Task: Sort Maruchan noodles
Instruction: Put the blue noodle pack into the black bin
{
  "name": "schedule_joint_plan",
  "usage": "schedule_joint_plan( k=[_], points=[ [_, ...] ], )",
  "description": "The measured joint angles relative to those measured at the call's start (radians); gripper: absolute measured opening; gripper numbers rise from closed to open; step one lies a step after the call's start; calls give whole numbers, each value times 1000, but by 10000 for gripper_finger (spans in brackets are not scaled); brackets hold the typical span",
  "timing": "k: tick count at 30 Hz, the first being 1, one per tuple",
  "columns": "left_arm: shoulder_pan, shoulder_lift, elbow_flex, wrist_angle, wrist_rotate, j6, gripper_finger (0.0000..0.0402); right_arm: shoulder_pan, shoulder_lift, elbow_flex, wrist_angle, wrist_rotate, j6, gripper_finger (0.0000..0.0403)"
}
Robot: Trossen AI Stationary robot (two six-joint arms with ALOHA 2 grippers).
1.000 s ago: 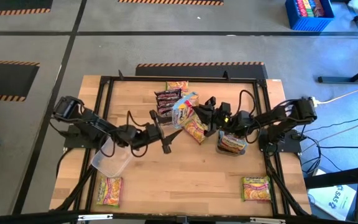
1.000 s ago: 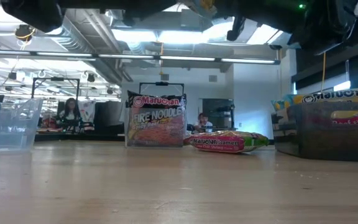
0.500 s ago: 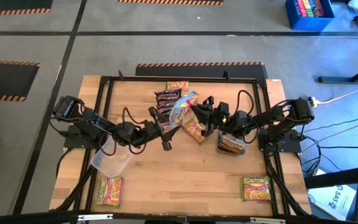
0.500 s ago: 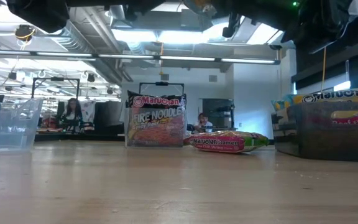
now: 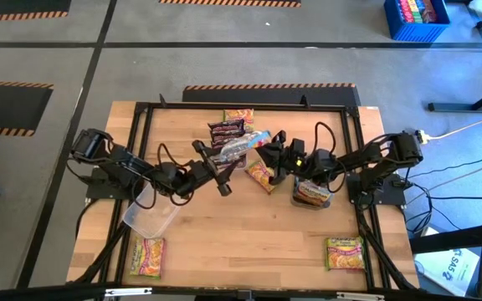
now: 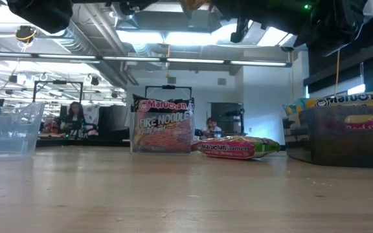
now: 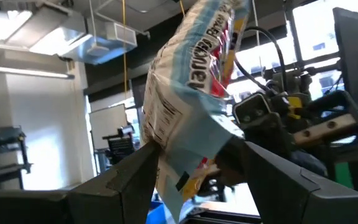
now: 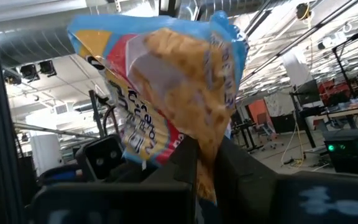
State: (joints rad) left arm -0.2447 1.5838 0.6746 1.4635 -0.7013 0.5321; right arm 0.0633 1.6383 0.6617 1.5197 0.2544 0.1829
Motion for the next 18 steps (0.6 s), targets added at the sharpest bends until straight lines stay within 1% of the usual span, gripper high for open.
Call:
schedule_joint_plan(
  k=[4, 10, 15, 18],
  points=[
    [0, -1, 2, 1, -7, 30, 225, 10, 1, -1, -8, -11, 0, 17],
    [1, -1, 2, -1, -19, 58, 225, 11, 2, -1, -39, -64, 2, 17],
    [2, -1, 2, -5, -14, 72, 225, 11, 2, -1, -63, -67, 3, 17],
    [-5, -1, 2, -9, -7, 74, 225, 11, 2, -1, -66, -92, -6, 17]
  ],
)
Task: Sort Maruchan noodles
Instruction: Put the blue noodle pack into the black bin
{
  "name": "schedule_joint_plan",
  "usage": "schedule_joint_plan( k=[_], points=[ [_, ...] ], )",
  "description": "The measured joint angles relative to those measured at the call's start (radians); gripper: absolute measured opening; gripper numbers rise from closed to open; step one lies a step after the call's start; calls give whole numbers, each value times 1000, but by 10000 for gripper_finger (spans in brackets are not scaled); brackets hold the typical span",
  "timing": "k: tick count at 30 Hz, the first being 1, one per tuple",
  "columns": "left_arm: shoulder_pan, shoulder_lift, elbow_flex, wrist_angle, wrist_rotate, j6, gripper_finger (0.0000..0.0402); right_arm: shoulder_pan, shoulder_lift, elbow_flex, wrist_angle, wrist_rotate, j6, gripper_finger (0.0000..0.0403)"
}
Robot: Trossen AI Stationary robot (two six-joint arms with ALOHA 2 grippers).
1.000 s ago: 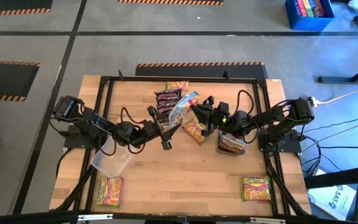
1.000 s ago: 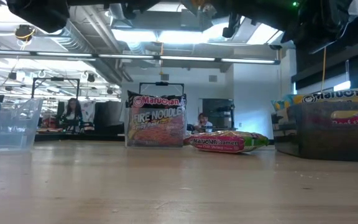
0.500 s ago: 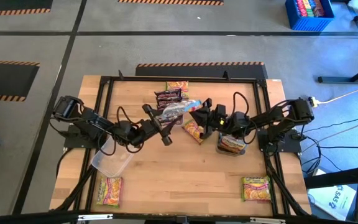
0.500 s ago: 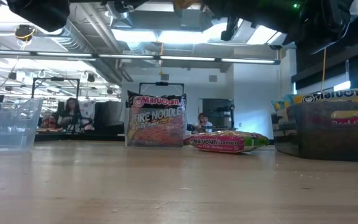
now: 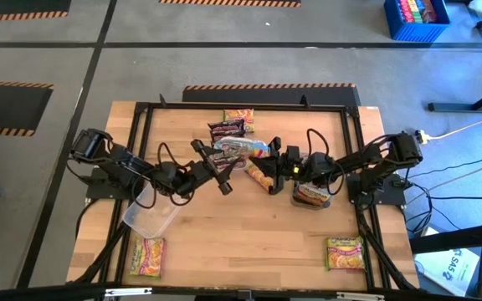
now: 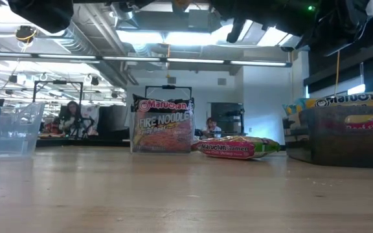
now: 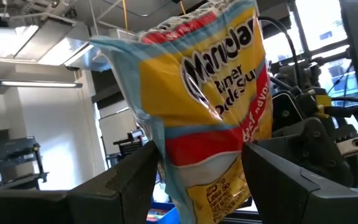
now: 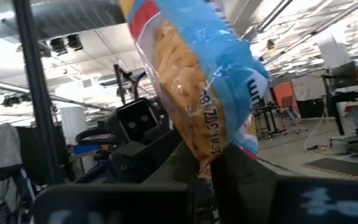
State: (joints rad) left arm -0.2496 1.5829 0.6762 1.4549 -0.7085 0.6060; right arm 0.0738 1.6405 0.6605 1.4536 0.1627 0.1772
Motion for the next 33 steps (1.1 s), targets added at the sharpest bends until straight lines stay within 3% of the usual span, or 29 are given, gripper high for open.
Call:
schedule_joint_plan(
  k=[14, 24, 29, 33],
  points=[
    [-42, 1, 0, -6, 25, -6, 220, 0, 0, 0, -14, -108, -55, 2],
    [-71, 0, 0, 1, 54, -8, 147, 0, 0, 0, -23, -150, -91, 4],
    [-84, 2, 0, -1, 72, 24, 122, -3, 0, 0, -20, -268, -138, 5],
    [-84, 2, 0, -2, 72, 30, 110, -4, 0, 0, -15, -287, -137, 7]
  ],
)
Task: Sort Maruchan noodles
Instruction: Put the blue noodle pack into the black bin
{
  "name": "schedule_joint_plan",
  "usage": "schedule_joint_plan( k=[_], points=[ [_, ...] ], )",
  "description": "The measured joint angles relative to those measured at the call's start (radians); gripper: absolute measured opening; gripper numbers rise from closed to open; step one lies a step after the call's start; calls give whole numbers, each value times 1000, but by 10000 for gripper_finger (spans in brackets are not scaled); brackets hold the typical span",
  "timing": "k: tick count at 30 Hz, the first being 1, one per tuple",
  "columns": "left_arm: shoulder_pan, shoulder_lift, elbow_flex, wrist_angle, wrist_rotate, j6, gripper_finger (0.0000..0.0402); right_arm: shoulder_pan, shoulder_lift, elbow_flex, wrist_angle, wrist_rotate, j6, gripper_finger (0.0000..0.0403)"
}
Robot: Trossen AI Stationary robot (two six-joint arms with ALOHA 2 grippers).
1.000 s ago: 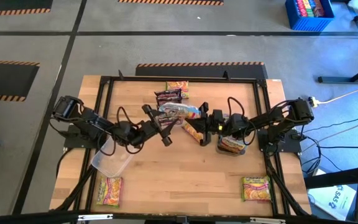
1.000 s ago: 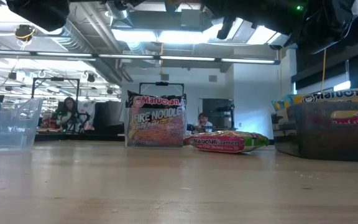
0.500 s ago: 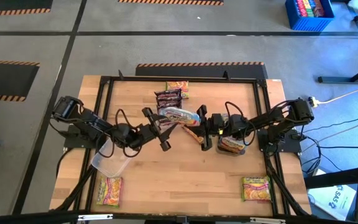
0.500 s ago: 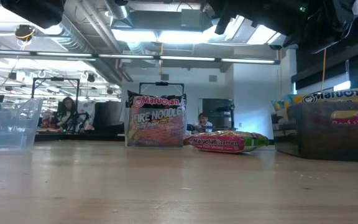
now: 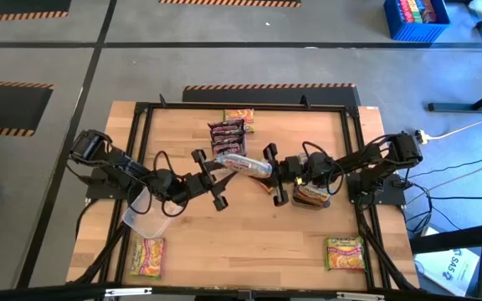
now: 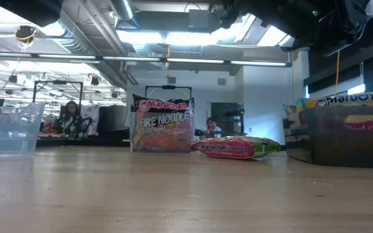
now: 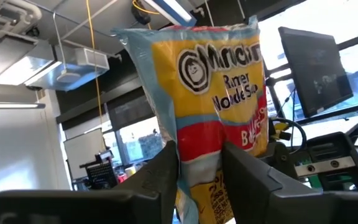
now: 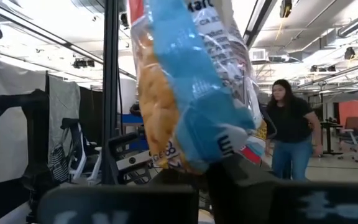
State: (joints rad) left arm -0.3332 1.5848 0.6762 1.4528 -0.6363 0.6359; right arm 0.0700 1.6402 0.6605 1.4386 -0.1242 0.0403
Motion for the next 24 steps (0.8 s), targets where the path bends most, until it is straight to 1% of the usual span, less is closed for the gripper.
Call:
schedule_joint_plan(
  k=[2, 4, 12, 15, 17, 19, 24],
  points=[
    [0, 0, 0, -1, -7, 4, 103, 0, 0, 0, 0, 0, 1, 19],
    [0, 1, 0, -1, -13, 20, 97, 0, 0, 0, -1, 0, 2, 41],
    [-17, 1, 0, 53, -112, 146, 84, 0, -1, 2, -26, 0, -20, 181],
    [-32, -17, -1, 55, -167, 197, 84, 0, -2, 3, -43, -1, -38, 218],
    [-49, -42, -2, 48, -226, 241, 83, 1, -16, -3, -81, 3, -65, 236],
    [-69, -73, -2, 62, -263, 296, 83, 2, -37, -5, -118, 19, -75, 247],
    [-124, -146, -2, 57, -370, 409, 83, 2, -108, -7, -300, 39, -99, 255]
  ],
)
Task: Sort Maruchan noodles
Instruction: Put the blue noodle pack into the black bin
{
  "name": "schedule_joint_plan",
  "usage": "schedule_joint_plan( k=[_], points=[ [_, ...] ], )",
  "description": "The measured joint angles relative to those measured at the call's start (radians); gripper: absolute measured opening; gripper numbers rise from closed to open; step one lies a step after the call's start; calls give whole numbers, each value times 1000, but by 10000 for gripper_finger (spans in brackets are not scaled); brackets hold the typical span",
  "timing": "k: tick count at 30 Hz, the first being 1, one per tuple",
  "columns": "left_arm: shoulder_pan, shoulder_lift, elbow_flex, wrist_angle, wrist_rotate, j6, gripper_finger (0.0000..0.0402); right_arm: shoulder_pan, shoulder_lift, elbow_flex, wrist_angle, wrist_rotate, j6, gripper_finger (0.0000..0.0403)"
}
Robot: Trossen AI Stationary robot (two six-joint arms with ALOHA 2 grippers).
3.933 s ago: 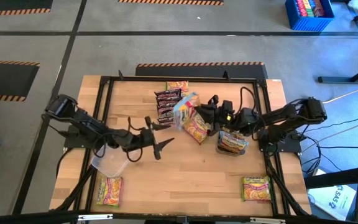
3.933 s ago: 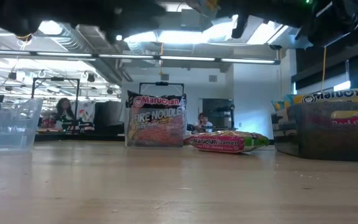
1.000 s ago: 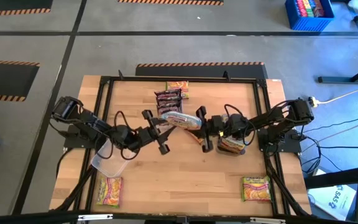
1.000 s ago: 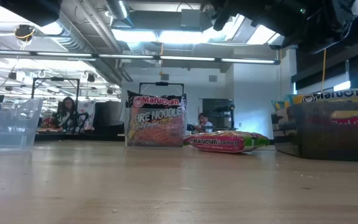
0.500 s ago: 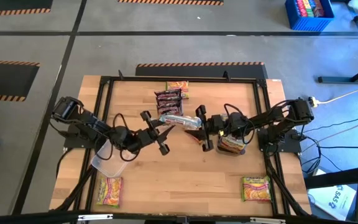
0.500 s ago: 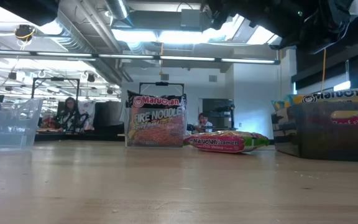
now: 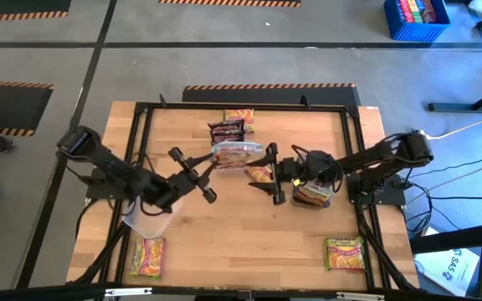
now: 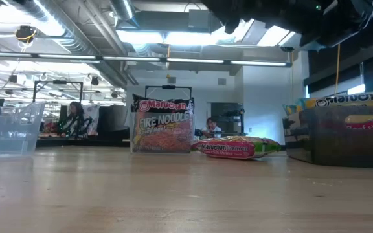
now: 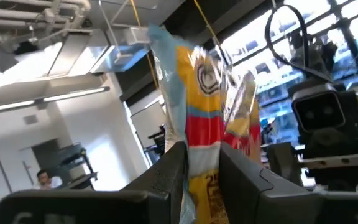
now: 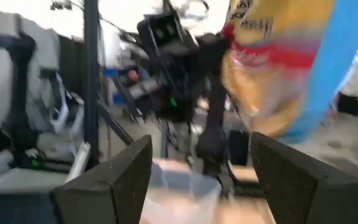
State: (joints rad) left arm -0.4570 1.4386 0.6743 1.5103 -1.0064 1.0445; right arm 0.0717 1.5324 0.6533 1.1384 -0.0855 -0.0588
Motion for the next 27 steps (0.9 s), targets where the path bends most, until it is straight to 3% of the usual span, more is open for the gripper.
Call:
schedule_joint_plan(
  k=[5, 9, 15, 23, 27],
  points=[
    [-54, -30, 0, -42, -104, 42, 83, 0, -116, -2, -309, 52, -26, 249],
    [-78, -32, 0, -113, -121, -8, 82, 0, -202, -1, -489, 85, -20, 244],
    [-80, -32, 0, -328, -191, -196, 62, 0, -237, -1, -661, 45, 56, 241],
    [-137, -31, 0, -576, -445, -551, 68, 1, -226, -2, -791, -13, 118, 241],
    [-179, -32, 0, -731, -419, -735, 66, 1, -226, -2, -802, -23, 142, 241]
  ],
)
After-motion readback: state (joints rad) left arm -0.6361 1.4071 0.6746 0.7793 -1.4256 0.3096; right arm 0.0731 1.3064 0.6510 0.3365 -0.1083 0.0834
